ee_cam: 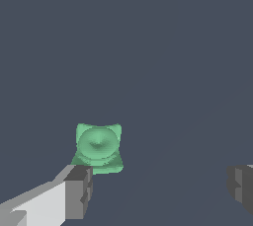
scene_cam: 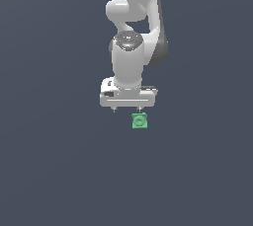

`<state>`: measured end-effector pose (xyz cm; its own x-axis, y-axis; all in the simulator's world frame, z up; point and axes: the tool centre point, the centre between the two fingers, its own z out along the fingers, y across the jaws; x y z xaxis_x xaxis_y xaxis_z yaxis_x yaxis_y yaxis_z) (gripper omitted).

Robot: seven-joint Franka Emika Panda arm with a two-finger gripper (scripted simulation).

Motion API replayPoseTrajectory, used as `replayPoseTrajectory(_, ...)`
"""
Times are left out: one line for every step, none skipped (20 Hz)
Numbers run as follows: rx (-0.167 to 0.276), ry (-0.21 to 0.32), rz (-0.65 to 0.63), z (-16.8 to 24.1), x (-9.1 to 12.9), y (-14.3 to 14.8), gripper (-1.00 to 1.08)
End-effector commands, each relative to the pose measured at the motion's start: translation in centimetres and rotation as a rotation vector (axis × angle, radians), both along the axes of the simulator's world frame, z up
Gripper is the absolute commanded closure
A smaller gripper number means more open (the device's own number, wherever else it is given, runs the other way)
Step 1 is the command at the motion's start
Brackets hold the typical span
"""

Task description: Pick up the object and move it to a goal position.

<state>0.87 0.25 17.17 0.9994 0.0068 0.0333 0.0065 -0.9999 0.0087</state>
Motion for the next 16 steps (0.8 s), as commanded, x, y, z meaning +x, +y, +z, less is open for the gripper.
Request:
replayPoseTrajectory(0.0, 0.0, 0.0, 0.0, 0.0, 0.0, -0.92)
replayPoseTrajectory(0.0, 0.0, 0.0, 0.0, 0.0, 0.0, -0.92)
replayPoseTrajectory(0.0, 0.0, 0.0, 0.0, 0.0, 0.0, -0.92)
replayPoseTrajectory(0.0, 0.0, 0.0, 0.0, 0.0, 0.0, -0.92)
replayPoseTrajectory(0.0, 0.0, 0.0, 0.0, 0.0, 0.0, -0.92)
replayPoseTrajectory(0.0, 0.0, 0.0, 0.0, 0.0, 0.0, -0.92)
replayPoseTrajectory(0.0, 0.0, 0.0, 0.0, 0.0, 0.0, -0.92)
replayPoseTrajectory(0.0, 0.0, 0.0, 0.0, 0.0, 0.0, -0.92)
replayPoseTrajectory(0.0, 0.0, 0.0, 0.0, 0.0, 0.0, -0.92)
replayPoseTrajectory(0.0, 0.0, 0.0, 0.0, 0.0, 0.0, -0.92)
replayPoseTrajectory(0.0, 0.0, 0.0, 0.0, 0.0, 0.0, -0.92)
replayPoseTrajectory(0.0, 0.0, 0.0, 0.0, 0.0, -0.1, -0.92)
replayPoseTrajectory(-0.001, 0.001, -0.001, 0.0, 0.0, -0.2, -0.92)
replayPoseTrajectory(-0.003, 0.003, -0.002, 0.0, 0.0, -0.5, -0.92)
replayPoseTrajectory(-0.005, 0.005, -0.003, 0.0, 0.0, -0.9, -0.92)
replayPoseTrajectory(-0.008, 0.007, -0.005, 0.0, 0.0, -1.5, -0.92)
